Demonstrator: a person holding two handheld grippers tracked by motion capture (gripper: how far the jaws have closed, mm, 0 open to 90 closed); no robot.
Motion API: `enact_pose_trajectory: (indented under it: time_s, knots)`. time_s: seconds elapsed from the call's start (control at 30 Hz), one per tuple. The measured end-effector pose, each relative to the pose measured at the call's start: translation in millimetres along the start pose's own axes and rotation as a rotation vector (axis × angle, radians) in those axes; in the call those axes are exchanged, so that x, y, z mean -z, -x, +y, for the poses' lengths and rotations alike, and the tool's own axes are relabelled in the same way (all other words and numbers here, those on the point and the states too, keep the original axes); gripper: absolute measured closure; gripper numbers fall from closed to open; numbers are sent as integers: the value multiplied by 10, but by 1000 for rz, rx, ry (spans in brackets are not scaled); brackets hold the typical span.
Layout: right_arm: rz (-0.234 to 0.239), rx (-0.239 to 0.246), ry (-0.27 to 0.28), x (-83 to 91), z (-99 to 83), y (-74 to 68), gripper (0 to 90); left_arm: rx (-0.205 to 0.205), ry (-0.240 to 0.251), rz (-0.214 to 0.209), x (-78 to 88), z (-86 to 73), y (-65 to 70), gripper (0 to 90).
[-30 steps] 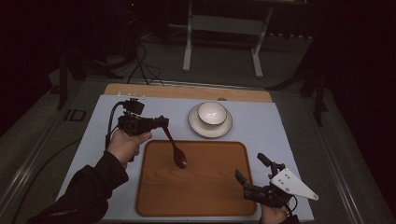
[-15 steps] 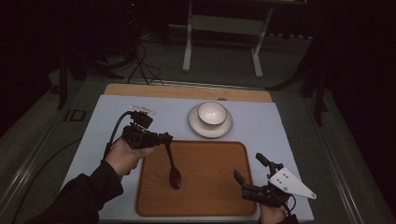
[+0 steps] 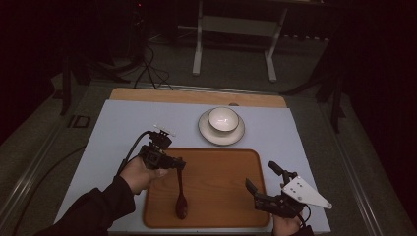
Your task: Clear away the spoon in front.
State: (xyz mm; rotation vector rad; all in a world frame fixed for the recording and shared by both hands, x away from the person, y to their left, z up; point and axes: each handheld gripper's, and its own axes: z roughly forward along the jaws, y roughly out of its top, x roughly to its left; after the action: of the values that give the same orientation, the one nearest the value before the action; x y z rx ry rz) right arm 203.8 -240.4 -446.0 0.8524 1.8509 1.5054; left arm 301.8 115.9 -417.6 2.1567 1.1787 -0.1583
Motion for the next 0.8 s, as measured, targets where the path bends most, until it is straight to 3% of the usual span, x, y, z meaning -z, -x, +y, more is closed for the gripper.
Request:
enact_pose_trajectory:
  time_s: [0.33, 0.8]
  knots:
    - [2, 3, 1, 4, 2, 2, 111, 57, -6, -17, -248, 61, -106, 837]
    - [8, 8, -1, 0, 8, -14, 111, 162, 86, 7, -580, -30, -322, 807]
